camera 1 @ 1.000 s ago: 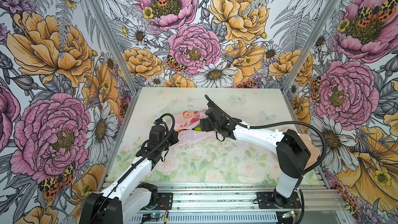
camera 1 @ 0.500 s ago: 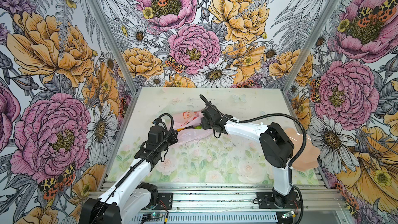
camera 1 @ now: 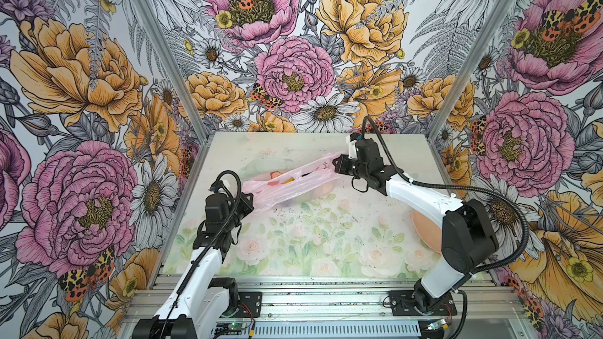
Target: Take the fake fruits out of the plastic bag
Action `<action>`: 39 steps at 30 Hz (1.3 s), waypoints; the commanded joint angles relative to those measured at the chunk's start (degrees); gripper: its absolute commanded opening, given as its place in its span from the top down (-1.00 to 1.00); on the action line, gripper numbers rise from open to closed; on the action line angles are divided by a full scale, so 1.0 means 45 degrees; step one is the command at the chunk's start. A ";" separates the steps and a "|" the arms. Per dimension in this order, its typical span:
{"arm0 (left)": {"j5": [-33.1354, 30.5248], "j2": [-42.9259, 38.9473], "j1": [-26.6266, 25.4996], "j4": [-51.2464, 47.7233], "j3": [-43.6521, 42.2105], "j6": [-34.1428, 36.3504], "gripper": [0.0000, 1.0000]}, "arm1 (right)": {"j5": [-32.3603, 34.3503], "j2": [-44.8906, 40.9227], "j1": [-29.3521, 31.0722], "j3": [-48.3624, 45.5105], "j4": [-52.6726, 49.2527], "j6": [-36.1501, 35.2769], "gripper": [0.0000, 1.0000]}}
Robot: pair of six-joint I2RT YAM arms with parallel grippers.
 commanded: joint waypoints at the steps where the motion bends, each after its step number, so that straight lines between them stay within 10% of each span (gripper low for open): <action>1: 0.0296 0.0518 0.0713 0.0517 0.0132 -0.0321 1.00 | -0.1702 -0.0380 -0.0007 -0.1290 0.1881 0.1220 1.00; 11: -0.0402 0.4303 0.0174 -0.1635 0.2288 0.0400 1.00 | -0.1250 -0.0940 -0.0079 -0.3993 0.2373 0.1344 1.00; 21: -0.3993 0.2297 -0.2725 -0.4407 0.2929 0.0759 -0.29 | -0.0641 -0.2292 0.0068 -0.4794 0.1806 0.0819 1.00; 27: -0.3323 0.2302 -0.3060 -0.3834 0.2528 0.0295 -0.49 | -0.0571 -0.2571 0.0778 -0.4913 0.1892 0.0308 1.00; 33: -0.2827 0.4050 -0.3021 -0.2814 0.2851 0.0291 -0.48 | -0.0700 -0.3000 0.1251 -0.5235 0.2174 -0.0161 1.00; 39: -0.1997 0.4670 -0.2934 -0.1926 0.2478 0.0489 0.34 | -0.1329 -0.3485 0.0310 -0.5578 0.2430 0.0432 1.00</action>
